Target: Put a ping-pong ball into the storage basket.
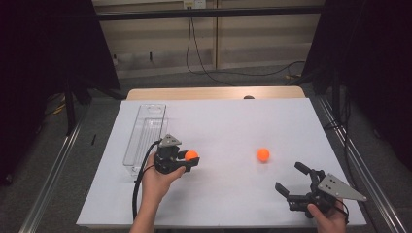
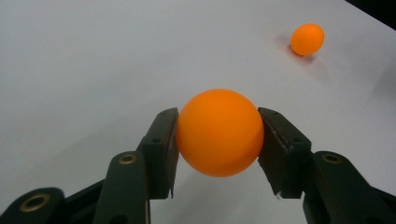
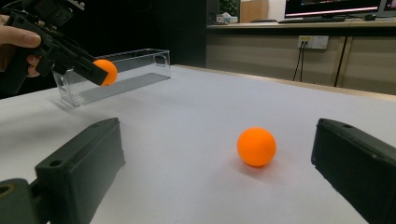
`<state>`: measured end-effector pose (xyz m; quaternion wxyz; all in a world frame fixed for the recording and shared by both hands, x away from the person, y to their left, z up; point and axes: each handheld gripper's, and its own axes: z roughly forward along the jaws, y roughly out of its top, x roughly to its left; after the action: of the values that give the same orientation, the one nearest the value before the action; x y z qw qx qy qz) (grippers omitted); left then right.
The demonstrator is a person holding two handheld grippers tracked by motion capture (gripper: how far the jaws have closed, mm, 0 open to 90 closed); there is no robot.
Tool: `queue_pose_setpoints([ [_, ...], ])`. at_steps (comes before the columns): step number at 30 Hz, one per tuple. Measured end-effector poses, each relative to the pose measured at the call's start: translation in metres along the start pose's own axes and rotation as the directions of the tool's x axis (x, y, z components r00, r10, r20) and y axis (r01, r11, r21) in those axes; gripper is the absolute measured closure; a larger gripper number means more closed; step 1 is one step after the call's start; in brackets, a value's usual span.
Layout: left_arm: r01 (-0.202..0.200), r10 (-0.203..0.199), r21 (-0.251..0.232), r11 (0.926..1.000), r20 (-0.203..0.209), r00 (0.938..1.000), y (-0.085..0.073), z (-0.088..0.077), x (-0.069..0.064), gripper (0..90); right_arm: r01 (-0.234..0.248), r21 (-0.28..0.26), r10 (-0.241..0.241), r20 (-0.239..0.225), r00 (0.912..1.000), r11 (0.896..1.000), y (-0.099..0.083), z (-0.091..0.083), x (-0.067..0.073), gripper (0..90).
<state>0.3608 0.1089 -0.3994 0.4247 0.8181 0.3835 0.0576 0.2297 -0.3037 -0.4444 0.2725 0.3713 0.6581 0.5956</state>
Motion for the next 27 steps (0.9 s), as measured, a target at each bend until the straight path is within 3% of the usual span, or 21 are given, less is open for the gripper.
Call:
queue_pose_setpoints([
  [27, 0.001, -0.002, -0.02, 0.9998, -0.016, 0.9999, 0.0075, -0.0093, 0.0036, 50.9, 0.003, 0.002, -0.003, 0.002, 1.0, 1.0, 0.0001, -0.0002, 0.0005, 1.9],
])
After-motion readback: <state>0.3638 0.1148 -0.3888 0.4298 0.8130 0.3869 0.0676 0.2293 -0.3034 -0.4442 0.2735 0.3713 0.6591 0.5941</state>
